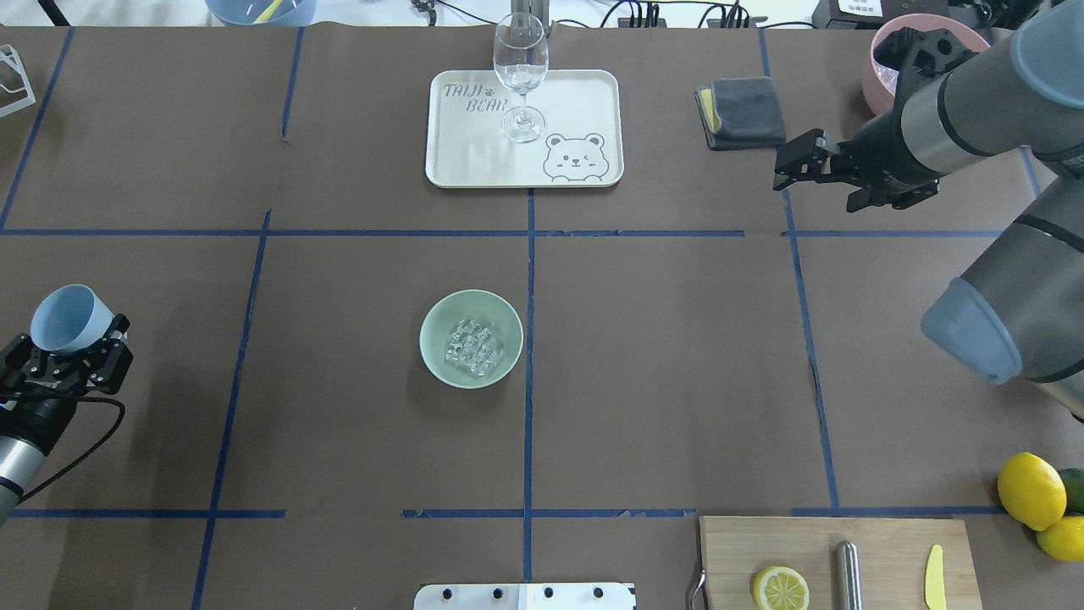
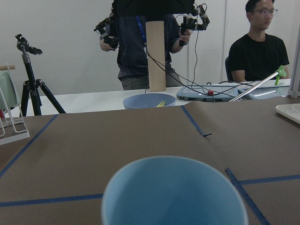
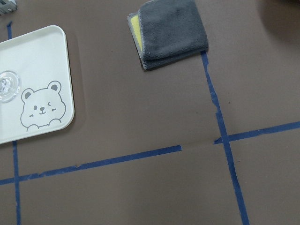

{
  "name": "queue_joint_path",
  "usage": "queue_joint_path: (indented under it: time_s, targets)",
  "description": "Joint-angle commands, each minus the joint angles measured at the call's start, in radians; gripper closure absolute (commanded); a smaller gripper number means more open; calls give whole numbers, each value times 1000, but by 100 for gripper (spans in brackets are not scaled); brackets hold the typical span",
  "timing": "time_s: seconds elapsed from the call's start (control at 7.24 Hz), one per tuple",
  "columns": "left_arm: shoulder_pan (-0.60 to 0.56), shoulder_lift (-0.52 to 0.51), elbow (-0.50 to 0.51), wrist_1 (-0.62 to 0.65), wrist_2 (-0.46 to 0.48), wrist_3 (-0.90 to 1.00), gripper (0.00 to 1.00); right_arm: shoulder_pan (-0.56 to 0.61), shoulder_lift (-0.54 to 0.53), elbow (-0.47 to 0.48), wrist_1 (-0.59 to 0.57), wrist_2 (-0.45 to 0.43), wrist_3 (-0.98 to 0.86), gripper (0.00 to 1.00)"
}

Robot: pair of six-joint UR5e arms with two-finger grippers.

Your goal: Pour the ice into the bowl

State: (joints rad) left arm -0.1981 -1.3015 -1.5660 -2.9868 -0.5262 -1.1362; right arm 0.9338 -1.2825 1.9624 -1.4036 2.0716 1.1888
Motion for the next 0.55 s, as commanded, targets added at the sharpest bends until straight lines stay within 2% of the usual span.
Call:
queue_joint_path:
  time_s: [0.0,0.28,0.41]
  targets:
    - [-1,-15,26,0,-8,-25,100,-1,2,0,0,-1,0,0]
    - [0,-30,70,-6,-2,-77,100,-1,3,-2,2,-2,0,0]
    - [0,-57,98,-4,36,-88,100,-1,2,0,2,-2,0,0]
